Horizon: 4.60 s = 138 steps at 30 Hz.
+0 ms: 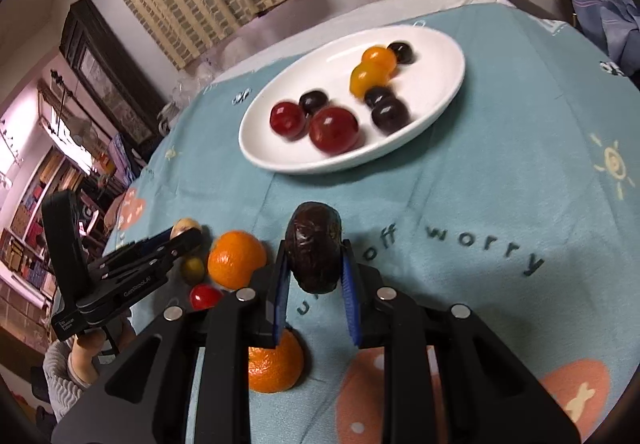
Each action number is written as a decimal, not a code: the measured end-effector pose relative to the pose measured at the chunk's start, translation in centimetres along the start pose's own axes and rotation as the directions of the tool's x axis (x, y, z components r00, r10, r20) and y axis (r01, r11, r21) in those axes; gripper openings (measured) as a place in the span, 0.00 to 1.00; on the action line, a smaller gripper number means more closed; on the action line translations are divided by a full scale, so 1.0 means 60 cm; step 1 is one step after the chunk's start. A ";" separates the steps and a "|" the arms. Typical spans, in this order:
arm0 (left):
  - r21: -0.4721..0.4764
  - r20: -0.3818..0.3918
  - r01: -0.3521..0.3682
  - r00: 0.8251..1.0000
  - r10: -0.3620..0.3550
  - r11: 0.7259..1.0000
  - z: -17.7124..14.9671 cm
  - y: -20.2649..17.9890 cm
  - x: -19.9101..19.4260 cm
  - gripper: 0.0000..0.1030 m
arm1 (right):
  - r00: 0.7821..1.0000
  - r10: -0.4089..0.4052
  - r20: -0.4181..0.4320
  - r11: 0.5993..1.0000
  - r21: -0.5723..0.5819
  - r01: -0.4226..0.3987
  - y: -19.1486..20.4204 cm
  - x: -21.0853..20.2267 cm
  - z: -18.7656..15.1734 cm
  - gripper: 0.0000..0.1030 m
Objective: Organize fruits
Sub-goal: 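Lift the pear with the left tool while the right tool grasps a large dark plum, then carry the pear and dark plum over the plate and open both tools, then grasp a small yellow fruit with the left tool, then hold the yellow fruit in the left tool while the right tool grasps another yellow fruit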
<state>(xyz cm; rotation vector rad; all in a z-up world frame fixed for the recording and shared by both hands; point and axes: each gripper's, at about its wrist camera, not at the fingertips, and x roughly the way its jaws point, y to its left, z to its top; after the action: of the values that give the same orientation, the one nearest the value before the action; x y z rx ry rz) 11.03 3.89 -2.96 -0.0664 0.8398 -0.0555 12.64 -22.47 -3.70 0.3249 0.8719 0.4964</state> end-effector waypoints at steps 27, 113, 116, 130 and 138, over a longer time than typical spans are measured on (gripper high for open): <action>0.083 -0.013 0.109 0.994 -0.108 0.991 0.160 -0.132 0.106 0.52 | 0.969 -0.240 0.057 0.970 0.053 0.237 -0.077 0.104 0.186 0.24; 0.133 -0.051 0.010 0.999 -0.003 0.991 -0.044 -0.040 -0.005 0.25 | 0.987 -0.125 0.096 0.992 -0.023 0.128 0.000 -0.042 -0.028 0.59; 0.116 -0.049 0.006 0.999 -0.001 0.993 -0.044 -0.031 -0.005 0.25 | 0.991 -0.107 0.077 0.992 -0.062 0.112 0.013 -0.034 -0.033 0.59; 0.125 -0.047 0.004 0.999 0.002 0.992 -0.047 -0.035 -0.003 0.26 | 0.981 -0.139 -0.138 0.962 -0.252 0.101 0.102 0.068 -0.030 0.59; 0.121 -0.048 0.009 0.999 -0.003 0.993 -0.047 -0.035 -0.003 0.26 | 0.992 -0.020 -0.128 0.990 -0.138 0.002 0.099 0.076 0.004 0.59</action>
<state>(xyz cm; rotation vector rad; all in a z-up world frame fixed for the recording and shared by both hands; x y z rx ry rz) 8.78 1.72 -4.54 0.0466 0.8828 -0.1137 13.65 -15.05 -3.72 0.1625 0.9594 0.5688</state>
